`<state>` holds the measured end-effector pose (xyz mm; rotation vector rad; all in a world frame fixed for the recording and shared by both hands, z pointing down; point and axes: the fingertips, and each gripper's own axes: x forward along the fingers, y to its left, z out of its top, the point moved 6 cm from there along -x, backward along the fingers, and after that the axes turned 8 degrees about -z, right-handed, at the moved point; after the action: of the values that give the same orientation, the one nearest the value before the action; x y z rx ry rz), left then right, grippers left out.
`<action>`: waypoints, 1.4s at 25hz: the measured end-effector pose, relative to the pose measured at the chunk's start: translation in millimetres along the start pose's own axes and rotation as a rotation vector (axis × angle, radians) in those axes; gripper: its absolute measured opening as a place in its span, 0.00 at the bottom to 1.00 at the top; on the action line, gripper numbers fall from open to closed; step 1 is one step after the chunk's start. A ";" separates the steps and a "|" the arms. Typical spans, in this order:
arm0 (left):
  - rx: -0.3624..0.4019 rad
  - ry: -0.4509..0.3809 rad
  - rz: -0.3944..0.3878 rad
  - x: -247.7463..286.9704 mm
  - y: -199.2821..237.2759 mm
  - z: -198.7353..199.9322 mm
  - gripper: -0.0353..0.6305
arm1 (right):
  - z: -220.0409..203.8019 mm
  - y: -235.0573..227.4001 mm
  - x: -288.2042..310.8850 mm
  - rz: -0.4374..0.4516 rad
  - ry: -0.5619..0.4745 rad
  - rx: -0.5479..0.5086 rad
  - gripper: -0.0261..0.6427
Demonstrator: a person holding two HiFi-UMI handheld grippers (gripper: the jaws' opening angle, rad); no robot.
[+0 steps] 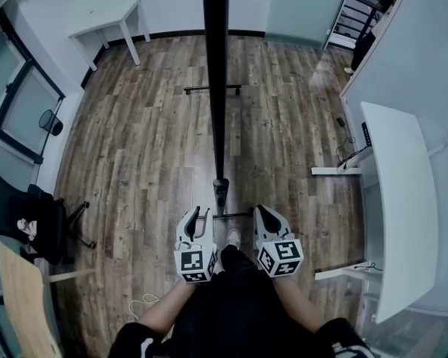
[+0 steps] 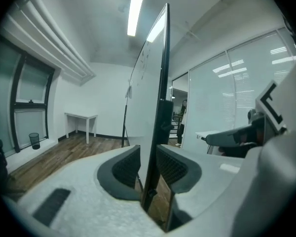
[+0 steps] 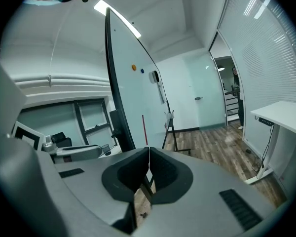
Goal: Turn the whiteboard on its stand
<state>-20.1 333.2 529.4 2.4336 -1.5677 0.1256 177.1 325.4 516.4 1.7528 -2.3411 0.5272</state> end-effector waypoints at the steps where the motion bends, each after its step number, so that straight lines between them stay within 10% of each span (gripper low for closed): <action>1: 0.012 -0.017 0.013 -4.1 0.7 7.6 0.20 | 0.7 1.1 -0.7 0.002 -0.001 0.001 0.06; 35: 0.028 -0.119 -0.009 -26.4 -9.1 62.7 0.09 | 12.2 20.7 -8.0 0.027 -0.048 -0.005 0.06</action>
<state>-26.6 344.5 462.0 2.5113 -1.6135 0.0012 160.6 333.1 498.8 1.7534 -2.3989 0.4889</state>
